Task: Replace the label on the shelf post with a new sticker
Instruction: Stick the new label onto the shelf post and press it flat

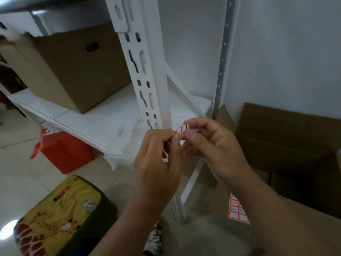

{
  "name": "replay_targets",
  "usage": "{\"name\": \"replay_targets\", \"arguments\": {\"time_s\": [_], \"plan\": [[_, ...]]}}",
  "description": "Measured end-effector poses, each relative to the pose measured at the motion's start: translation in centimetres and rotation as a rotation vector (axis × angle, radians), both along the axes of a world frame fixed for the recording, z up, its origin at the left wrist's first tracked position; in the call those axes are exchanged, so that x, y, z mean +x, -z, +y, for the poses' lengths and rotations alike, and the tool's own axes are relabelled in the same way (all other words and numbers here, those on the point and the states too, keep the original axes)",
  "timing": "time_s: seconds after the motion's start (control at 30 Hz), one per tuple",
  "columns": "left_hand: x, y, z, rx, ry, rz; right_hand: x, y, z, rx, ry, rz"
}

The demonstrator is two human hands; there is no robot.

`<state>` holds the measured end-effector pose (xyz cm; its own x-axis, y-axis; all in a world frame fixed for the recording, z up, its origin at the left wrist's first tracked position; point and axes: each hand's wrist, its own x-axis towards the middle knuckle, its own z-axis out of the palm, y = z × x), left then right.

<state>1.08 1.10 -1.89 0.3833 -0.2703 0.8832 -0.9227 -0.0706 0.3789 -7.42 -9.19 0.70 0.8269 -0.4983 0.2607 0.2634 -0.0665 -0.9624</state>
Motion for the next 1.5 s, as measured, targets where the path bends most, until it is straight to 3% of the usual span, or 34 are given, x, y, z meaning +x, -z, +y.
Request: {"name": "replay_targets", "arguments": {"time_s": [0.37, 0.77, 1.23, 1.5], "plan": [[-0.3, 0.0, -0.3, -0.028, 0.03, 0.031, 0.5, -0.1, -0.2, 0.052, 0.041, -0.046], [0.7, -0.4, 0.2, -0.039, -0.136, 0.169, 3.2, 0.7, 1.0, 0.021, 0.088, -0.079], [0.4, -0.9, -0.4, -0.092, -0.074, 0.34, 4.4, 1.0, 1.4, 0.097, 0.085, -0.043], [0.4, -0.7, -0.6, -0.048, -0.08, 0.328, 4.6, 1.1, 1.5, 0.069, 0.119, -0.024]]}}
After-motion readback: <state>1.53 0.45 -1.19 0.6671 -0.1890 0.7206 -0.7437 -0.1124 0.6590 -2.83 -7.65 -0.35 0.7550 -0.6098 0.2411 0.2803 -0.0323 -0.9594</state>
